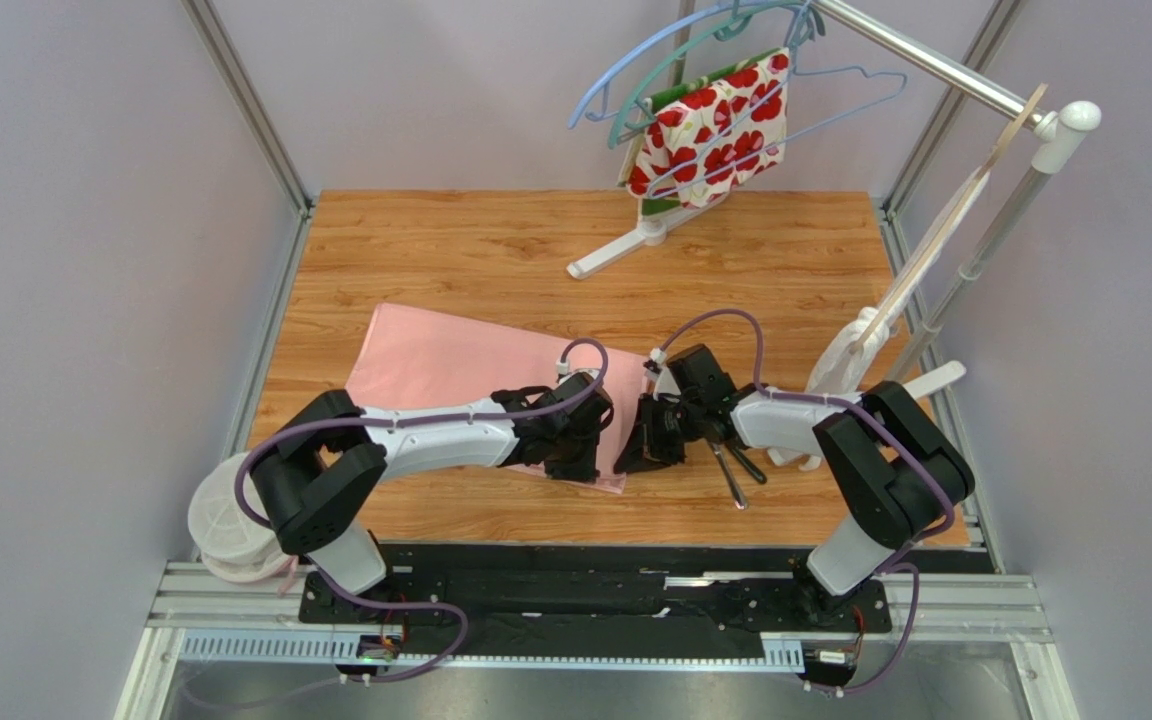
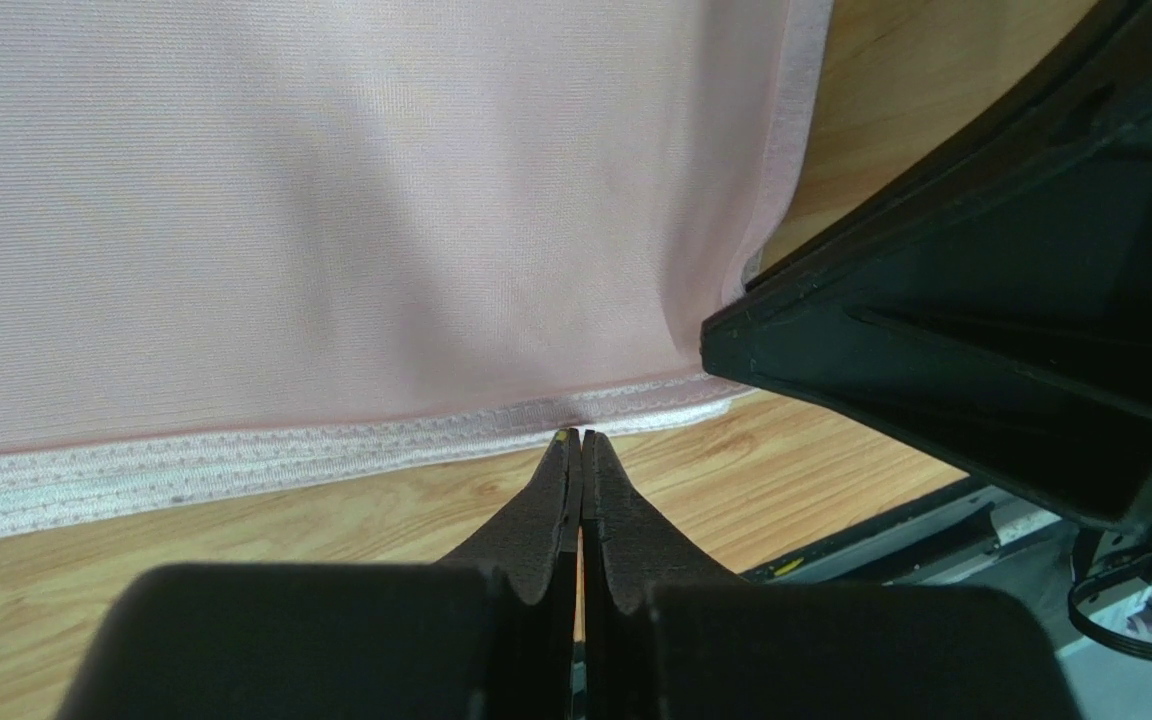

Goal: Fold the napkin into a case and place the utensils inside
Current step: Fold and flatten the napkin at the center of the board.

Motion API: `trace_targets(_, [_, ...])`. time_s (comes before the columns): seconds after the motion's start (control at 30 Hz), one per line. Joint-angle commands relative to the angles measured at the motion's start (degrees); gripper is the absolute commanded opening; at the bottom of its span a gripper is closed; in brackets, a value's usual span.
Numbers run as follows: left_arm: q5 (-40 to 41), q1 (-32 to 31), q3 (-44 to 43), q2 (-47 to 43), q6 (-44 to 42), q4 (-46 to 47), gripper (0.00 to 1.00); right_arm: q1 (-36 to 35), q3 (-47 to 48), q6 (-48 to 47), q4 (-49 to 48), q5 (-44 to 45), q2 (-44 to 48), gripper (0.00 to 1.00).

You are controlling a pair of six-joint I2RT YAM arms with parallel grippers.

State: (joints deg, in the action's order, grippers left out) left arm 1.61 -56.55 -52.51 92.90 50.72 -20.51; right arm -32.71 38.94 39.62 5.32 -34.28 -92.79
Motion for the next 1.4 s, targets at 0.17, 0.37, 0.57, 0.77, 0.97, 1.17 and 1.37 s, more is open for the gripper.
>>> trace_targets(0.17, [0.6,-0.4,-2.5,3.2,-0.4,1.0,0.00,-0.2,0.4,1.0,-1.7,0.0,1.1,0.00])
trace_targets(0.37, [0.8,-0.6,-2.2,3.6,-0.5,0.3,0.00,-0.2,0.9,2.0,-0.8,-0.1,2.6,0.00])
trace_targets(0.57, [1.2,-0.8,-1.6,4.8,-0.6,0.9,0.00,-0.9,0.0,6.9,0.7,1.8,6.7,0.00])
trace_targets(0.77, [1.2,-1.0,-0.8,4.5,-0.4,2.3,0.00,-1.8,-5.7,12.5,-2.5,3.8,7.5,0.00])
trace_targets(0.97, [1.5,-1.2,-0.5,4.0,-0.3,2.2,0.00,-2.3,-6.4,13.0,-4.9,3.2,4.8,0.00])
trace_targets(1.17, [1.6,-1.2,-0.6,4.1,-0.4,2.1,0.00,-2.4,-7.0,13.4,-7.0,3.4,3.1,0.00])
trace_targets(1.37, [2.1,-1.2,-0.7,2.5,-1.3,0.6,0.00,-2.4,-7.6,13.1,-10.4,3.8,-1.9,0.00])
